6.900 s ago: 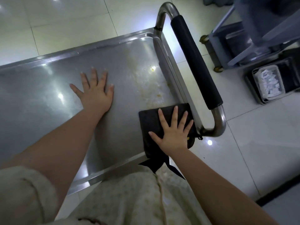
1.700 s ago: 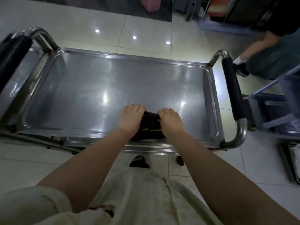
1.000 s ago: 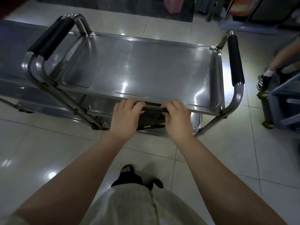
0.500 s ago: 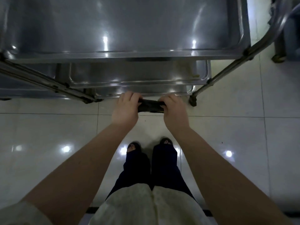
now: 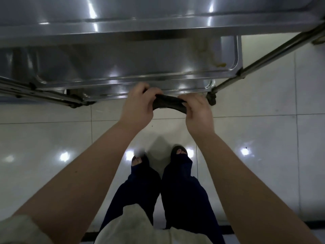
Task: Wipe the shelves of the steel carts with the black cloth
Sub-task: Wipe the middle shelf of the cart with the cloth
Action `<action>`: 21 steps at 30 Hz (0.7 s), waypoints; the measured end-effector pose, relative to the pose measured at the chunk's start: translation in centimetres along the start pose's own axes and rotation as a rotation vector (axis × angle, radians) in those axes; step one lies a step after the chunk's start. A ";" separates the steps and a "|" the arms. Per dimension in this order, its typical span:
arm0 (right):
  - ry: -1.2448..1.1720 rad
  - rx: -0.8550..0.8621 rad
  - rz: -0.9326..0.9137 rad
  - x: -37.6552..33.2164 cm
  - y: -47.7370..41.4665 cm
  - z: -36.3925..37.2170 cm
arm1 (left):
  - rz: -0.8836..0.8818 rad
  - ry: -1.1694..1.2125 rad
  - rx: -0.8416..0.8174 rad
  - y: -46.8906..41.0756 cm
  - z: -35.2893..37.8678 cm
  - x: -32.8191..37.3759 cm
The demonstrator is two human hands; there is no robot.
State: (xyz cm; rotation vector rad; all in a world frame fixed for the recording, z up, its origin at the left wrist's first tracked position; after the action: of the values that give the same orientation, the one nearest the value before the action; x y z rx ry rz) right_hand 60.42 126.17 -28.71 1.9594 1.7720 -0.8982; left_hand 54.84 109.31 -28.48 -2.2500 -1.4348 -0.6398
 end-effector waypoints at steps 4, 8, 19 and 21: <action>-0.030 -0.019 0.001 3.4 -5.5 0.3 | 0.040 0.059 -0.034 -6.0 2.2 -1.6; -0.056 0.035 0.172 8.8 -13.7 3.1 | -0.064 0.189 0.027 -14.9 6.4 -5.3; 0.391 -0.155 -0.073 12.2 -16.5 15.0 | 0.086 -0.003 0.197 -20.2 12.0 -12.1; 0.483 -0.321 0.005 13.2 -16.0 16.7 | 0.096 -0.084 0.172 -20.9 11.9 -13.2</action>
State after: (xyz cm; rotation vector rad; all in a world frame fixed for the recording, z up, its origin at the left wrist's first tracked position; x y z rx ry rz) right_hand 41.37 128.04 -47.21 2.0704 2.0036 -0.1147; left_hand 32.81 114.53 -44.01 -2.2170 -1.3549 -0.3806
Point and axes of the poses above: each hand's wrist, its own y-axis away from the middle knuckle, its own z-axis out of the palm, x = y × z, the point moved 7 cm from there along -y, towards the middle knuckle, and after that the axes turned 4 degrees about x, right-handed, at the moved point
